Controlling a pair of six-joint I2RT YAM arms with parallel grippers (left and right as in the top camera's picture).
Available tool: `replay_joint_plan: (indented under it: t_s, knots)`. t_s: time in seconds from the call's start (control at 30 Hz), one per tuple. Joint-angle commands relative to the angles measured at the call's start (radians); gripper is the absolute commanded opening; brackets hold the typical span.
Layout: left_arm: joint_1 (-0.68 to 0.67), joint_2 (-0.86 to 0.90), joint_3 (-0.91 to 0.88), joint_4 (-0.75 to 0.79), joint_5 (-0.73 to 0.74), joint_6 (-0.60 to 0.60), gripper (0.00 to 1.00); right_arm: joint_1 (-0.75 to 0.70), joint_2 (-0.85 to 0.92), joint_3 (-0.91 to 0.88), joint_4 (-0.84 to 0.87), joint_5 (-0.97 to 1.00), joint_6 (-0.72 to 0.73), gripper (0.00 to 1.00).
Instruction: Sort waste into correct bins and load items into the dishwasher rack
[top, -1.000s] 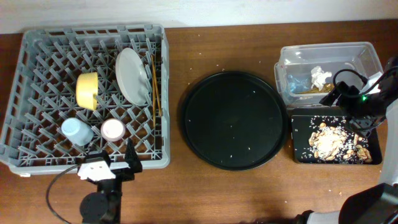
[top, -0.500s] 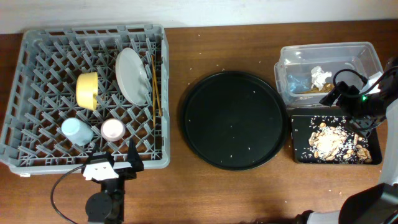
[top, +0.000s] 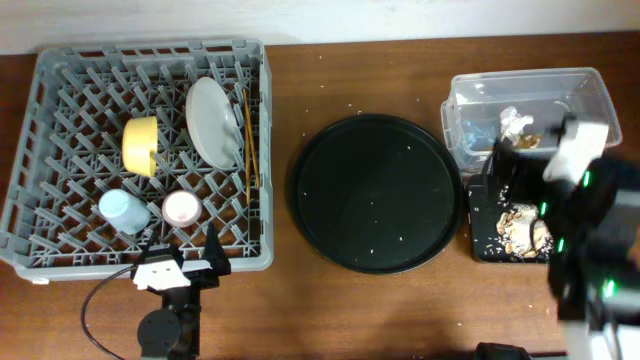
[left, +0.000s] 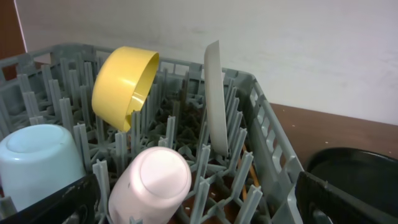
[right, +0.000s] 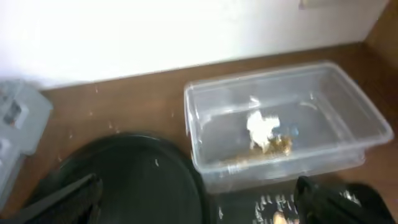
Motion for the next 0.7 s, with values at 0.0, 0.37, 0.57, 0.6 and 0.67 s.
replay_joint_plan:
  t_s: [0.0, 0.37, 0.57, 0.6, 0.67]
  knots:
    - [-0.004, -0.006, -0.005, 0.000, -0.007, 0.016, 0.99, 0.005, -0.246, -0.254, 0.075, 0.024, -0.039, 0.99]
    - [-0.004, -0.006, -0.005, 0.000, -0.007, 0.016, 0.99, 0.006, -0.856, -0.916, 0.496, -0.076, -0.039, 0.98]
    - [-0.004, -0.006, -0.005, 0.000, -0.007, 0.016, 0.99, 0.011, -0.867, -0.974, 0.562, -0.101, -0.039, 0.98]
    - [-0.004, -0.006, -0.005, 0.000, -0.007, 0.016, 0.99, 0.011, -0.867, -0.974, 0.542, -0.101, -0.039, 0.98]
    - [-0.004, -0.006, -0.005, 0.000, -0.007, 0.016, 0.99, 0.011, -0.866, -0.974, 0.519, -0.101, -0.039, 0.98]
